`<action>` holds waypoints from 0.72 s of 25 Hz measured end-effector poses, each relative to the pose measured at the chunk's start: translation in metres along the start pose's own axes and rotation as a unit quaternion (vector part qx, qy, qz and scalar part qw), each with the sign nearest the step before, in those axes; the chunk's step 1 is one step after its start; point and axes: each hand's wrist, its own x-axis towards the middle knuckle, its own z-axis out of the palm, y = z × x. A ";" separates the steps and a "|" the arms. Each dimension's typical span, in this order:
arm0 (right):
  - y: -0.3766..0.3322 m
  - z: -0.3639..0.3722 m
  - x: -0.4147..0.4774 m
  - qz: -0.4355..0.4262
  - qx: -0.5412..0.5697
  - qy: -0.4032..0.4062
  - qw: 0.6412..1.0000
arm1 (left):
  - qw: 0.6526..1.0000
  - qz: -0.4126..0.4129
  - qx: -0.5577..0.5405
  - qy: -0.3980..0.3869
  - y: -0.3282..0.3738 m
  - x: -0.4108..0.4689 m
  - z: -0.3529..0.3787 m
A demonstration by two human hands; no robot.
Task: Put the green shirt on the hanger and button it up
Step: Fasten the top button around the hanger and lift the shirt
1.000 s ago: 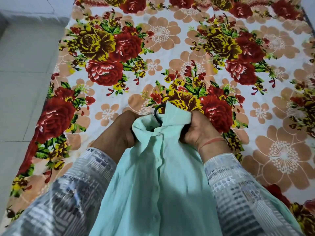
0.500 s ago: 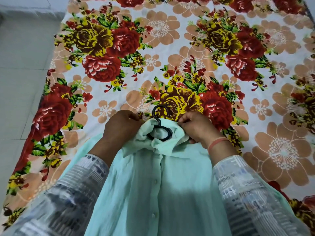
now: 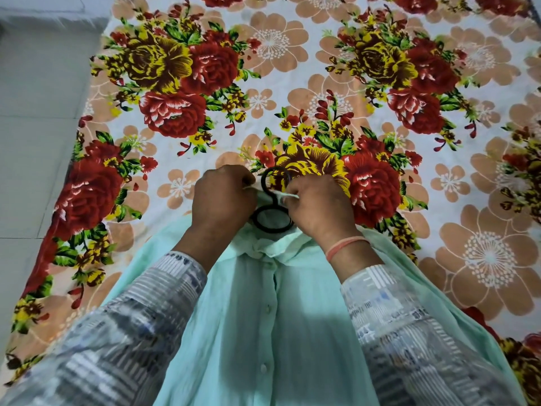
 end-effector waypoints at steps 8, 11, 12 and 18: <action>-0.005 0.015 0.007 -0.034 -0.010 0.161 0.986 | 0.998 0.055 0.024 0.031 0.008 0.004 0.007; 0.001 0.012 0.010 -0.067 0.084 0.166 0.980 | 0.989 -0.006 -0.139 -0.053 0.018 0.018 0.007; 0.000 0.012 0.007 -0.081 0.089 0.174 0.977 | 0.978 -0.032 -0.198 -0.055 0.021 0.022 0.007; 0.014 -0.012 0.018 0.037 0.119 0.321 0.939 | 0.947 -0.122 -0.294 0.044 0.033 0.073 -0.001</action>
